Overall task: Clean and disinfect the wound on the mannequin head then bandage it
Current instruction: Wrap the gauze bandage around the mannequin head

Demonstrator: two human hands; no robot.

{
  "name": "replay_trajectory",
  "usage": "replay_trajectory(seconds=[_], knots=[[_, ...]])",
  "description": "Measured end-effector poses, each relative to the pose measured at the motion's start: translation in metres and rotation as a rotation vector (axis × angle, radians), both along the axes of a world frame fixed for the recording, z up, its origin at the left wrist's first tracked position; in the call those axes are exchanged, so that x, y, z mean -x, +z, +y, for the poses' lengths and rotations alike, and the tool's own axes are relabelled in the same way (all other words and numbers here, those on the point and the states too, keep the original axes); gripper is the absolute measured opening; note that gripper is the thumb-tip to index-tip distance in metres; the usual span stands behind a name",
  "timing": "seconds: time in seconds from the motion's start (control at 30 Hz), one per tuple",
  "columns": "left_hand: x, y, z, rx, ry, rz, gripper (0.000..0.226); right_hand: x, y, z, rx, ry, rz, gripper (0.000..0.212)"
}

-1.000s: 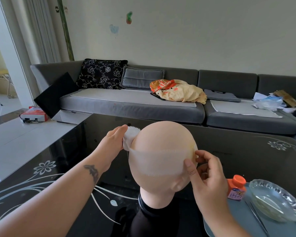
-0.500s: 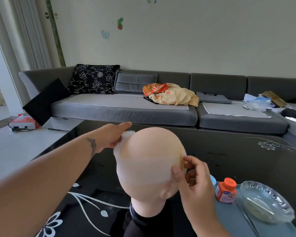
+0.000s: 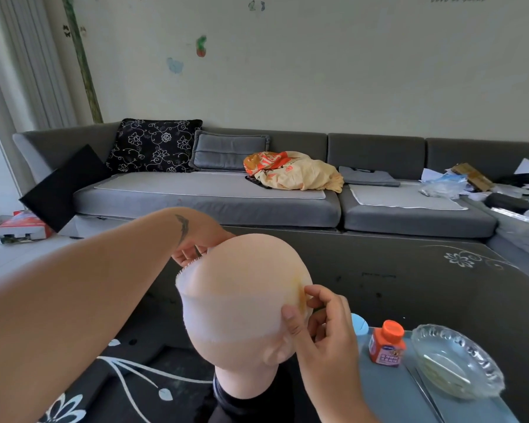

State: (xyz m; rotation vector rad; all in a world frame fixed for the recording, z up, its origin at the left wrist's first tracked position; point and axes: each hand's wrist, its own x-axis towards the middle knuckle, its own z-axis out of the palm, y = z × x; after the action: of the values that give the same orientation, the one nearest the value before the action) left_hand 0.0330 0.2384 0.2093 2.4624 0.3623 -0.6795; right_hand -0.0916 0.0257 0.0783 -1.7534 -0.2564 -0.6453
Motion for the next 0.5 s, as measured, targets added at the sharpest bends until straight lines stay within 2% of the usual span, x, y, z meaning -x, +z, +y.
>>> replay_trajectory(seconds=[0.1,0.23,0.5], knots=[[-0.009,0.0,-0.007,-0.078,-0.02,0.002,0.02,0.001,0.0,0.0,-0.005,0.009,0.009,0.04],[-0.017,0.001,-0.015,-0.11,-0.051,-0.016,0.019,0.001,0.0,0.001,-0.007,0.008,0.008,0.039],[-0.023,0.006,-0.043,-0.035,-0.094,-0.15,0.012,0.001,0.0,-0.001,0.021,-0.006,0.016,0.043]])
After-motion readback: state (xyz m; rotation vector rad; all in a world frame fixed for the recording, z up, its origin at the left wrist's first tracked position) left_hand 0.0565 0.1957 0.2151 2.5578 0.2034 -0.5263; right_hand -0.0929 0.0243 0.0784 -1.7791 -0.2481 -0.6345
